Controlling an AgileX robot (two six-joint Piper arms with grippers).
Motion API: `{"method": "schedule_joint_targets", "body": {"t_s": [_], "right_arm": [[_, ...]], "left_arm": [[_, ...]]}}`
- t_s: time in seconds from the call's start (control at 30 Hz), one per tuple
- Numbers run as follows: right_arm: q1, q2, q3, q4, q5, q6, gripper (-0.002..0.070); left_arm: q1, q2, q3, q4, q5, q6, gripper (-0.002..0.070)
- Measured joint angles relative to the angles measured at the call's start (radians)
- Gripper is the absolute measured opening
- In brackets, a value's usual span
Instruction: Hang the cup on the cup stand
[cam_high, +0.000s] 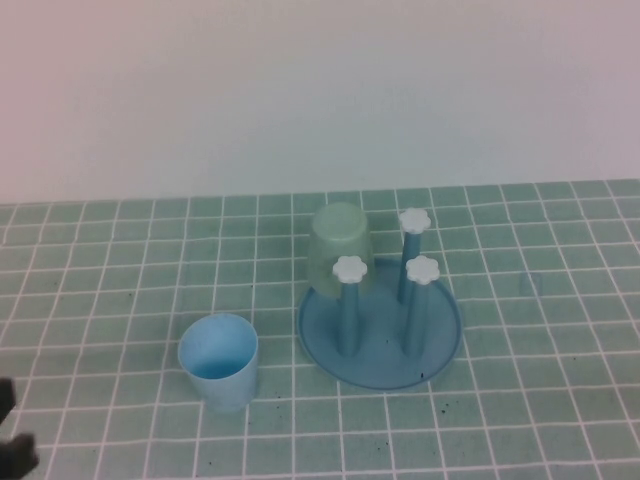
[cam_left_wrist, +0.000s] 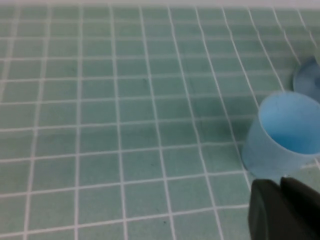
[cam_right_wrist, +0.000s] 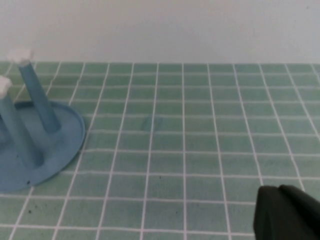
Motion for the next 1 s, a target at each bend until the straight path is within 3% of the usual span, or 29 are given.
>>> {"method": "schedule_joint_targets", "body": {"t_s": [0.1, 0.27, 0.37, 0.53, 1.0], "right_arm": [[0.000, 0.027, 0.022, 0.015, 0.017, -0.036, -0.0001], [0.000, 0.035, 0.028, 0.051, 0.018, -0.063, -0.0001], [0.000, 0.035, 0.028, 0.062, 0.016, -0.067, -0.0001], [0.000, 0.035, 0.028, 0.083, 0.014, -0.067, -0.0001], [0.000, 0.035, 0.028, 0.084, 0.014, -0.067, -0.0001]], "left_arm": [[0.000, 0.167, -0.096, -0.060, 0.056, 0.101, 0.0069], [0.000, 0.416, -0.263, -0.133, 0.195, 0.202, 0.0292], [0.000, 0.561, -0.355, -0.171, 0.263, 0.245, 0.0369], [-0.005, 0.786, -0.499, -0.192, 0.300, 0.293, 0.0398], [-0.189, 1.131, -0.701, -0.112, 0.282, 0.247, 0.0401]]}}
